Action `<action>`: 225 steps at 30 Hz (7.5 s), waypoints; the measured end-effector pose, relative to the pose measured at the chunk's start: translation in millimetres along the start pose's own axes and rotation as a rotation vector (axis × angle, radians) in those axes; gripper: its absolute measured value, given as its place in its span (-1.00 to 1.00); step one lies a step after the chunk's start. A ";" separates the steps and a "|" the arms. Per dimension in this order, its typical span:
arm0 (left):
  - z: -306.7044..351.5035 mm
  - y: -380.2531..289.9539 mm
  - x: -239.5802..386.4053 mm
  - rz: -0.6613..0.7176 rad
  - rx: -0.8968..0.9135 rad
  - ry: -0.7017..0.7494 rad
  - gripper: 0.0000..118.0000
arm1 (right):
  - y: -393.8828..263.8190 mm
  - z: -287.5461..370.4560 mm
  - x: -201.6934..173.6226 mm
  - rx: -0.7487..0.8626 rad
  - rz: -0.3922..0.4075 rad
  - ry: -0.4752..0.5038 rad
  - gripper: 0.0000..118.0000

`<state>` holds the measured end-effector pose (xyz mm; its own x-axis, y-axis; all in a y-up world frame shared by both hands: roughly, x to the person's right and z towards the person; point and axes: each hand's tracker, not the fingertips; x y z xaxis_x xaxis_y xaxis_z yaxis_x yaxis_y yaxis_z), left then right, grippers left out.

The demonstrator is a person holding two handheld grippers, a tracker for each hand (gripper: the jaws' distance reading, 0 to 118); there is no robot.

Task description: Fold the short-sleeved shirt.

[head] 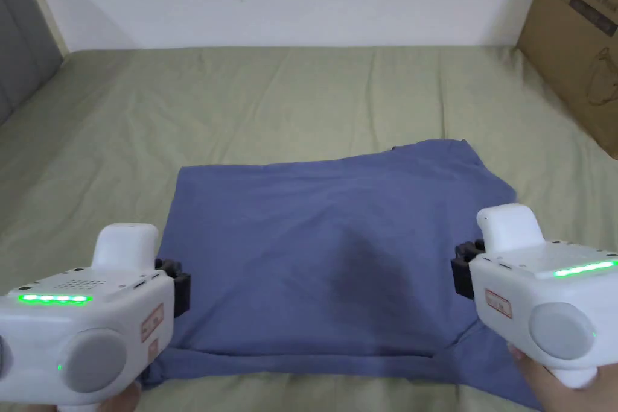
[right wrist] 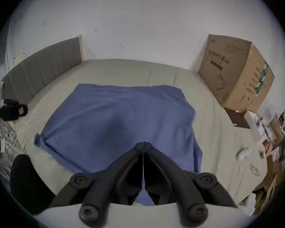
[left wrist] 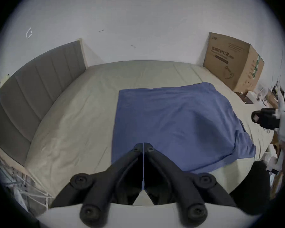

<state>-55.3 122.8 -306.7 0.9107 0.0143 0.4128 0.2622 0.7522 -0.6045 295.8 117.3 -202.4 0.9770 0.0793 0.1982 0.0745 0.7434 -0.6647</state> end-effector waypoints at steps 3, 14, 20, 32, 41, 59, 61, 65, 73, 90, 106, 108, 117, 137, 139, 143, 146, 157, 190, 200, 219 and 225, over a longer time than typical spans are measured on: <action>-4.8 0.1 0.0 0.017 -0.022 -0.037 -1.00 | 2.8 -1.5 -1.2 0.003 -0.021 0.018 -1.00; -53.4 -44.0 -94.1 0.229 -0.454 -0.107 0.30 | -23.7 4.5 19.9 -0.057 -0.090 0.114 -1.00; -76.1 -66.9 -98.4 0.111 -0.468 -0.010 0.35 | -40.9 0.5 37.6 -0.115 -0.116 0.107 -1.00; -22.4 -54.1 -75.4 -0.002 -0.313 -0.091 -0.95 | -66.4 10.4 119.6 -0.226 -0.186 0.011 -0.92; -10.5 -55.3 -65.1 0.071 -0.290 -0.077 -0.95 | -115.2 -13.7 142.2 -0.566 -0.170 0.063 0.64; -9.2 -32.9 -85.7 0.250 -0.270 -0.151 -0.95 | -61.9 34.5 168.5 -0.243 -0.360 0.204 -0.91; -14.5 -17.9 -91.0 0.288 -0.254 -0.151 -0.95 | -36.3 28.7 175.4 -0.215 -0.399 0.225 -0.91; -45.9 12.2 -104.6 0.337 -0.260 -0.128 -0.95 | 16.5 -9.3 174.2 -0.219 -0.401 0.216 -0.91; -135.7 39.5 -123.7 0.427 -0.364 -0.118 -0.88 | 54.9 -135.2 176.1 -0.414 -0.363 0.136 -0.91; -77.8 16.6 -115.8 0.376 -0.186 -0.113 0.80 | 16.6 -67.1 150.5 -0.165 -0.374 0.100 0.99; -85.7 -23.2 -94.8 0.315 -0.298 0.041 -0.33 | -6.7 -19.0 121.9 -0.143 -0.311 0.207 -1.00; -102.8 -29.5 -98.4 0.328 -0.334 0.073 0.72 | -6.9 -17.4 124.1 -0.141 -0.342 0.225 -1.00; -147.2 -38.5 -70.2 0.200 -0.401 0.085 0.25 | -14.4 -23.5 145.0 -0.150 -0.413 0.177 -1.00; -113.1 -8.0 -58.5 0.126 -0.336 0.062 -0.98 | -69.3 -119.3 195.3 -0.443 -0.563 0.109 0.22; -114.3 -6.2 -56.9 0.116 -0.339 0.062 -0.99 | -62.0 -116.7 184.0 -0.418 -0.422 0.039 -0.34; -114.1 -2.4 -60.1 0.115 -0.340 0.054 -0.99 | -53.7 -108.1 182.5 -0.376 -0.405 0.063 -0.84; -111.2 1.4 -63.6 0.116 -0.338 0.044 -0.99 | -51.9 -97.9 186.0 -0.362 -0.418 0.074 -0.84; -70.8 -8.5 -67.5 0.003 -0.365 0.007 -0.99 | -67.9 -29.4 187.2 -0.420 -0.364 0.062 -0.84; -50.6 16.7 -12.2 0.011 -0.191 -0.123 -1.00 | 5.2 -22.9 69.2 -0.133 -0.122 0.046 -1.00; -192.7 87.3 -111.0 0.133 -0.310 -0.070 -0.91 | 20.5 -59.7 78.8 -0.182 -0.205 0.104 -1.00; -253.8 107.1 -101.9 0.090 -0.372 -0.142 -1.00 | 30.4 -127.8 137.5 -0.233 -0.340 0.080 -1.00; -218.8 122.4 -102.5 0.082 -0.316 -0.139 -1.00 | 84.8 -213.1 189.9 -0.232 -0.396 0.028 0.95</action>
<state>-46.8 69.3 -572.2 0.8861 0.1723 0.4302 0.2960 0.5040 -0.8114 530.2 53.9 -374.7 0.8692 -0.2012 0.4517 0.4826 0.5439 -0.6864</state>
